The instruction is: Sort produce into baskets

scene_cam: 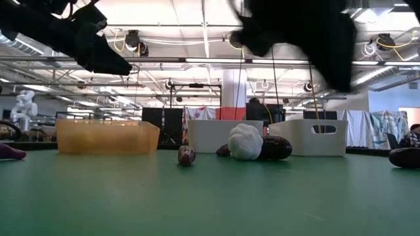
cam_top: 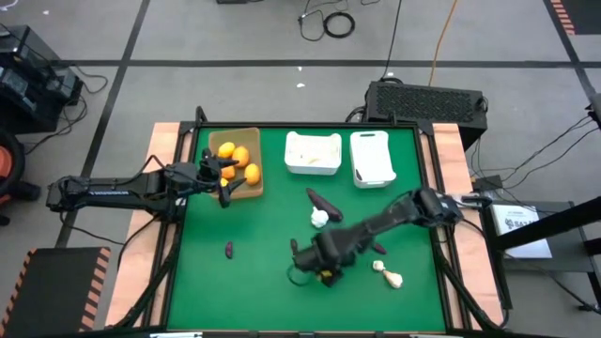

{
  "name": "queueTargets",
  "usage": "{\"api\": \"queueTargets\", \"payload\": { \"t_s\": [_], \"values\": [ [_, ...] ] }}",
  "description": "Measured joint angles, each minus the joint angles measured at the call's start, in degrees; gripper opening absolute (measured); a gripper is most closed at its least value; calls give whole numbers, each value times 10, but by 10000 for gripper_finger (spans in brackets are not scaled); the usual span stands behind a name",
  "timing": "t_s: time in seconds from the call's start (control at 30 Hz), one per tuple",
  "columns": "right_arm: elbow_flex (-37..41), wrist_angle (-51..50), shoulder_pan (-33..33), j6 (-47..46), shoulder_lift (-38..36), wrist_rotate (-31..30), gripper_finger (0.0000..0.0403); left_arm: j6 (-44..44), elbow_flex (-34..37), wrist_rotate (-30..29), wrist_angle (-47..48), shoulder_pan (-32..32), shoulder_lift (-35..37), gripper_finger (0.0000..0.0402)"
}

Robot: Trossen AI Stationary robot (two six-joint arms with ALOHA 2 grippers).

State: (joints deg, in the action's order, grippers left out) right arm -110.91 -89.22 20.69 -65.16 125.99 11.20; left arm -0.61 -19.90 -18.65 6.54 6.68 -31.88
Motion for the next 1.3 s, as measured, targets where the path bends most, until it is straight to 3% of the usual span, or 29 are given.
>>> {"api": "queueTargets", "payload": {
  "t_s": [0.23, 0.43, 0.67, 0.87, 1.03, 1.3],
  "values": [
    [132, 9, 61, -93, -25, 99, 352, 0, 0, 0, -3, 0, -7, 301],
    [227, 64, 70, -87, -58, 110, 352, -4, 0, 0, -20, 0, -20, 301],
    [316, 140, 59, -109, -126, 67, 342, -5, 0, 1, -25, 0, -39, 301],
    [386, 241, 56, -135, -150, 68, 309, -4, 0, 0, -39, 0, -57, 301],
    [411, 267, 55, -135, -151, 68, 273, -1, 0, 0, -49, 0, -73, 301],
    [413, 243, 49, -117, -152, 64, 165, 0, 0, -9, -64, 0, -98, 301]
  ]
}}
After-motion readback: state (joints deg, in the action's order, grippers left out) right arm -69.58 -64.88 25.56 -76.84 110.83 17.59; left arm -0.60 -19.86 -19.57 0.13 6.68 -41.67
